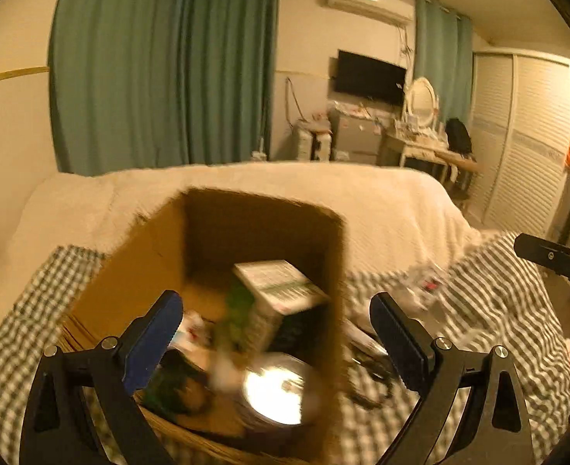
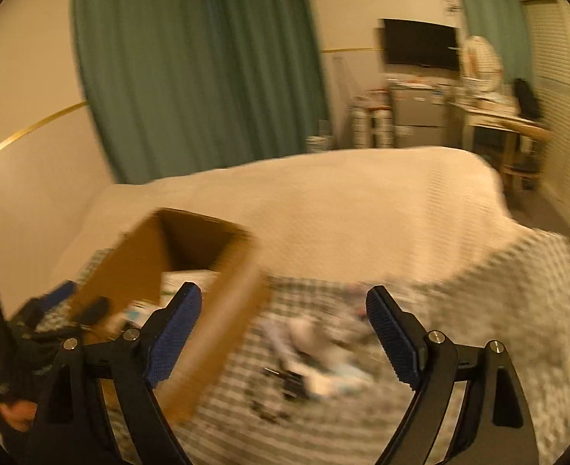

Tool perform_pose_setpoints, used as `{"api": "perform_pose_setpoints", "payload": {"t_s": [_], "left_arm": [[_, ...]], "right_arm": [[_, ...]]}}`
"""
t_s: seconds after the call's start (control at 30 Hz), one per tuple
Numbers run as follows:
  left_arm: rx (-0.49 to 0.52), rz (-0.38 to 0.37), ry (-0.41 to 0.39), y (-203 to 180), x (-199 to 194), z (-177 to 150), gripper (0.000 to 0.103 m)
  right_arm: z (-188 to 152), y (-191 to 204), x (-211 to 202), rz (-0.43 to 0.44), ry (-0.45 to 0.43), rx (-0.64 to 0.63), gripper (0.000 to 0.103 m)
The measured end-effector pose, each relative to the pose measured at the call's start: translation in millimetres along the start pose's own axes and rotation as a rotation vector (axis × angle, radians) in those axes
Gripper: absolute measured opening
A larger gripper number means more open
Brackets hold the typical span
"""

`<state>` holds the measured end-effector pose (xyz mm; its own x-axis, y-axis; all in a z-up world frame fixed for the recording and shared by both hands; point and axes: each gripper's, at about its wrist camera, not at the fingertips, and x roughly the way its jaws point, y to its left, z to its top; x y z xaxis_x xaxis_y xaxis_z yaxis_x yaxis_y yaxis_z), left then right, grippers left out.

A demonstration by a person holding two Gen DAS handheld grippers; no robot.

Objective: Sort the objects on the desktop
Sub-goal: 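Move both tools back over the remaining clutter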

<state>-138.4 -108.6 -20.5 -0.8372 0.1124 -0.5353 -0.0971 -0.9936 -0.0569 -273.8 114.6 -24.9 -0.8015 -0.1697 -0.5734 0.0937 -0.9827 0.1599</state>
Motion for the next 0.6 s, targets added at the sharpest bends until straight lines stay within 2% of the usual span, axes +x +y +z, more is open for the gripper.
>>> {"api": "perform_pose_setpoints", "payload": {"t_s": [0.17,0.37,0.47,0.57,0.6], "left_arm": [[0.020,-0.089,0.057,-64,2,-23,0.100],[0.062,-0.058,0.171,-107,38,-66,0.100],[0.214,0.099,0.139,-130,53,-81,0.100],[0.307,0.208,0.139,-145,66,-93,0.101],[0.318,0.219,0.137,-148,67,-95,0.101]], "right_arm": [[-26,-50,-13,-0.037,0.009,0.082,0.087],[-54,-79,-22,-0.047,0.010,0.096,0.087],[-60,-89,-18,-0.023,0.017,0.100,0.087],[-66,-93,-11,-0.001,0.023,0.103,0.087],[-68,-94,-8,0.006,0.030,0.102,0.087]]}}
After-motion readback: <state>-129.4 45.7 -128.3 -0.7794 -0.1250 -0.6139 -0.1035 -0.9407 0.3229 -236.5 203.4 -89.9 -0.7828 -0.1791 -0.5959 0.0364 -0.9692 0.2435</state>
